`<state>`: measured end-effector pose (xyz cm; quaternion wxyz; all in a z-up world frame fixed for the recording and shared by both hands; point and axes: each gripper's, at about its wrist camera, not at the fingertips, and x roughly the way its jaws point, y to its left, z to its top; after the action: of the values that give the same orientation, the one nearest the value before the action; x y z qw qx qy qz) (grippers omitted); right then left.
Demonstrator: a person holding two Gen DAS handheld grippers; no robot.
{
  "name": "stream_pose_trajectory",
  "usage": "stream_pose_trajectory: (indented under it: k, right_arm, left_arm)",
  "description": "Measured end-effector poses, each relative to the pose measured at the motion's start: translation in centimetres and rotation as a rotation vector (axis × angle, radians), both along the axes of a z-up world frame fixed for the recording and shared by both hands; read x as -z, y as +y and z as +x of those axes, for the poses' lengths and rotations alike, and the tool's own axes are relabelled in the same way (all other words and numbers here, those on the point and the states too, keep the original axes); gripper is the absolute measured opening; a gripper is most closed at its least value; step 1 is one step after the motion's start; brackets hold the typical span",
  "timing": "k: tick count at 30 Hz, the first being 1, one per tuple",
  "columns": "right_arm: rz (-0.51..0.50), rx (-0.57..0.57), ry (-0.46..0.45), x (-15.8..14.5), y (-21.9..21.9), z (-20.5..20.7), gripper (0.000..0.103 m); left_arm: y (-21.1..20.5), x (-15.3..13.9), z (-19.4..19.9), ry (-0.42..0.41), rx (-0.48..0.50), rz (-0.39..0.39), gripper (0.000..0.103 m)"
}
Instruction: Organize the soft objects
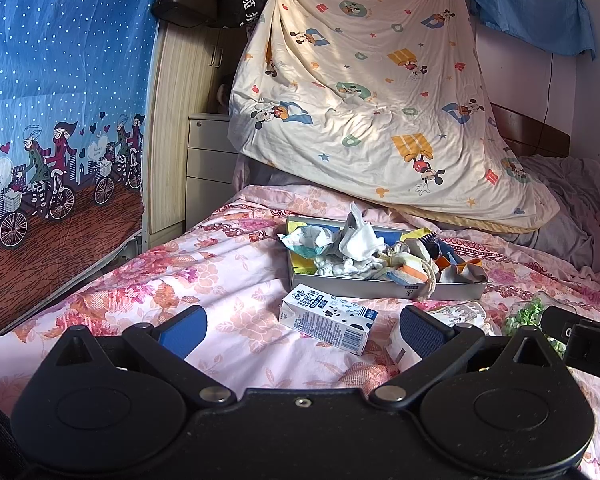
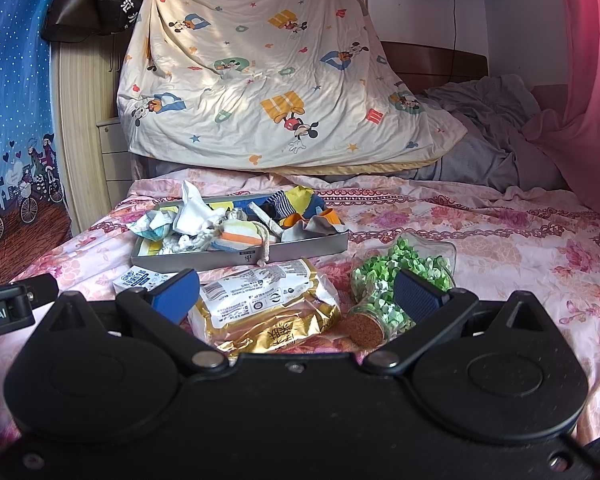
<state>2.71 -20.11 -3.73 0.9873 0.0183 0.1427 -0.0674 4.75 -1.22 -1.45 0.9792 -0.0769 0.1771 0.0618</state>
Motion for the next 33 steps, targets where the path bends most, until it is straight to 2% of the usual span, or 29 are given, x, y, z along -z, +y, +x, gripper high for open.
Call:
stream_pose_trajectory:
  k: [17, 27, 33]
  right_arm:
    - [0.0, 0.0, 0.002, -0.03, 0.09, -0.01, 0.102]
    - [0.0, 0.001, 0.002, -0.07, 0.17, -0.04, 0.102]
    - [0.0, 0.001, 0.002, -0.1, 0.12, -0.05, 0.102]
  left_arm:
    - [0.0, -0.06, 0.01, 0.0, 0.0, 0.0, 0.102]
    - [-0.78, 0.24, -0.66, -0.031, 0.04, 0.036, 0.102]
    - [-0.53, 0.25, -0.62, -0.022, 0.05, 0.014, 0.102]
